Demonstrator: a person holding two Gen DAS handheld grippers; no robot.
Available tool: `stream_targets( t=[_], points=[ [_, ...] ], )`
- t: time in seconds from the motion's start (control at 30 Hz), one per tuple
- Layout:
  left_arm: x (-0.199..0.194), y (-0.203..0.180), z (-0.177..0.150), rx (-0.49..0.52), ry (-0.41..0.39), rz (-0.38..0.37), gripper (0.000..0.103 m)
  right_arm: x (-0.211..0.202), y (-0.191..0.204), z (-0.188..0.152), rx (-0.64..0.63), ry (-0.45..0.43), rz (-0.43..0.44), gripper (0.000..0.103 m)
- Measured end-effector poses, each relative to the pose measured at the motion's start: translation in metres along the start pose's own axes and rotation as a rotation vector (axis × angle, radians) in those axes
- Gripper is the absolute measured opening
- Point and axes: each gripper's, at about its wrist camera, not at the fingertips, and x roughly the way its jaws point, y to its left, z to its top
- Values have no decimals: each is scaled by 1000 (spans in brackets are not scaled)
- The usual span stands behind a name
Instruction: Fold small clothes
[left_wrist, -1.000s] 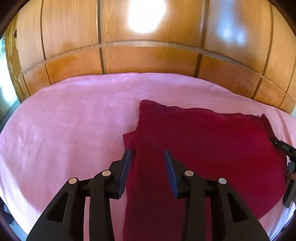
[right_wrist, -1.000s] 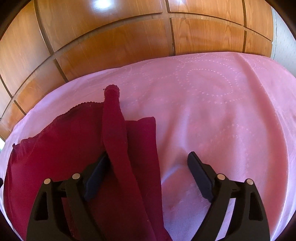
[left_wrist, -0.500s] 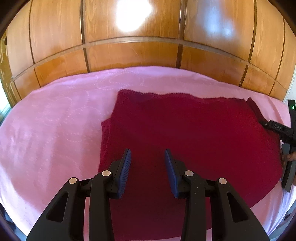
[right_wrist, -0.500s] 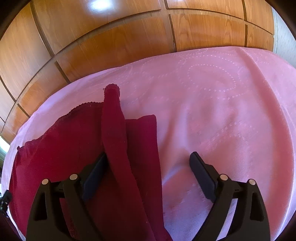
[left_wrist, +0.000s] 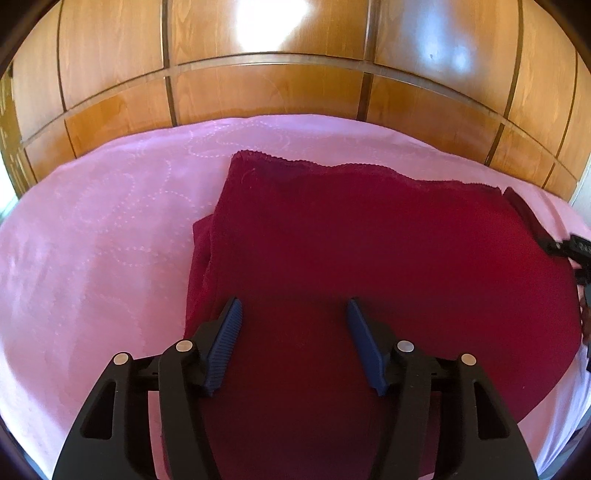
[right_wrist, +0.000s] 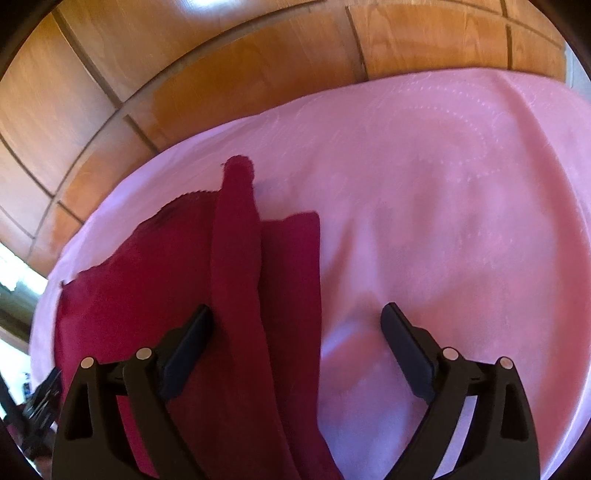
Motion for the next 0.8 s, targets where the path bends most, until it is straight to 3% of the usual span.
stream_targets(
  t=[0.07, 0.17, 0.23, 0.4, 0.47, 0.5, 0.53, 0.57, 0.67, 0.73, 0.8],
  points=[
    [-3, 2, 2, -18, 2, -12, 59, -9, -4, -5, 13, 7, 22, 92],
    [-15, 7, 5, -33, -20, -18, 59, -30, -4, -11, 10, -50, -19, 88],
    [-24, 13, 7, -43, -52, -5, 59, -42, 3, -9, -35, -95, -21, 72],
    [-29, 23, 12, -73, -69, 9, 59, -28, 29, 6, -121, -83, -41, 48],
    [-32, 23, 11, -67, -90, 19, 59, -15, 37, 11, -145, -66, -39, 47],
    [-36, 21, 11, -51, -117, 17, 59, -6, 44, 12, -171, -49, -53, 38],
    [-38, 18, 11, -37, -129, 13, 59, 1, 51, 13, -204, -33, -79, 13],
    [-38, 15, 11, -14, -133, 12, 59, 6, 61, 13, -257, -29, -128, 9],
    [-23, 11, 12, 25, -83, 37, 59, -3, 70, 18, -294, -95, -181, 6],
    [6, 16, 12, 10, 29, 95, 59, 5, 59, 25, -253, -91, -230, 6],
    [20, 33, 12, -109, 62, 51, 69, 24, 50, 24, -241, -39, -244, 7]
  ],
)
